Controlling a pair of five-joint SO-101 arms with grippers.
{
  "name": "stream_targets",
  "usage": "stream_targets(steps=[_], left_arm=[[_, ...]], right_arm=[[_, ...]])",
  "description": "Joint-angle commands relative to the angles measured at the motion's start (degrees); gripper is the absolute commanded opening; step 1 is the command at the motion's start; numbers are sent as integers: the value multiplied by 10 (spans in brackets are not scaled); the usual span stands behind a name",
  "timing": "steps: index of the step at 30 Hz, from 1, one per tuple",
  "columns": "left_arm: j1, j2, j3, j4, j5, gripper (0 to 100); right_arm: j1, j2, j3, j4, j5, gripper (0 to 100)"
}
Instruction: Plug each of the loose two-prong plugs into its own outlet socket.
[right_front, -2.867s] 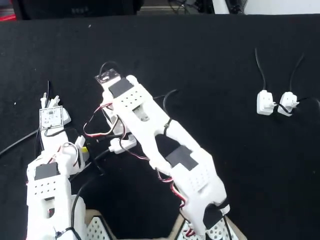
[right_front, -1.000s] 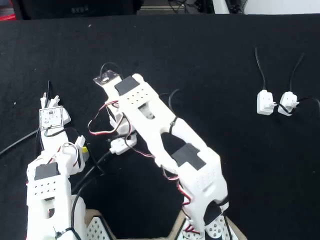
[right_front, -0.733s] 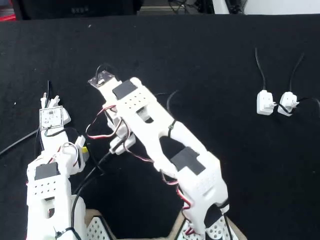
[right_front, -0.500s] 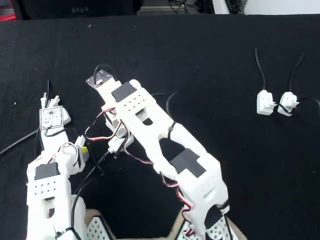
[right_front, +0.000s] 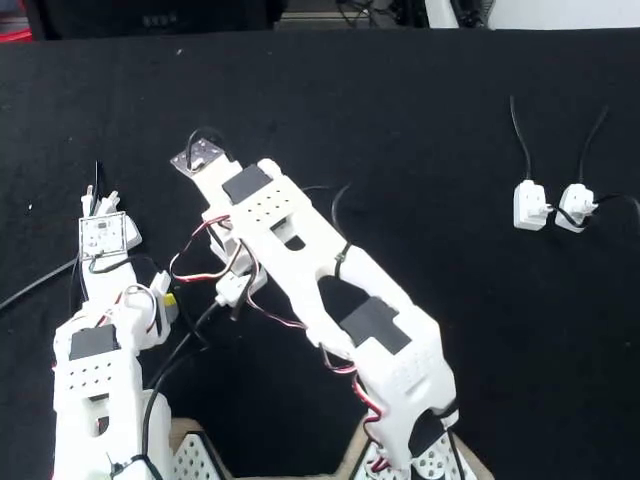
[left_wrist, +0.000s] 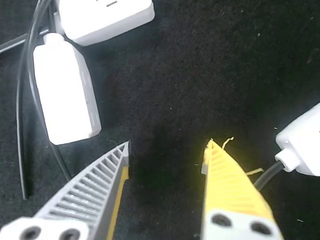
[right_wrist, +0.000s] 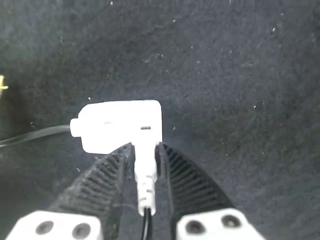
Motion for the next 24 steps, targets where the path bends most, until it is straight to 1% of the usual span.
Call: stream_targets(steps=[1, 3, 14, 16, 18, 21, 24], left_arm=[[-5, -7, -15, -6, -3, 238], [-5, -7, -15, -6, -3, 238], [-5, -7, -15, -6, -3, 238], [-5, -7, -15, -6, -3, 238], [-5, -7, -15, -6, -3, 238], [-5, -7, -15, -6, -3, 238], [-5, -7, -15, -6, -3, 238]], right_arm=[[-32, 73, -5, -2, 4, 67], [-32, 73, -5, -5, 5, 100], [-31, 58, -22, -4, 3, 103], [-27, 39, -20, 18, 1, 103], [-9, 1, -12, 44, 3, 103], [16, -92, 65, 26, 2, 103], [20, -198, 214, -56, -4, 103]])
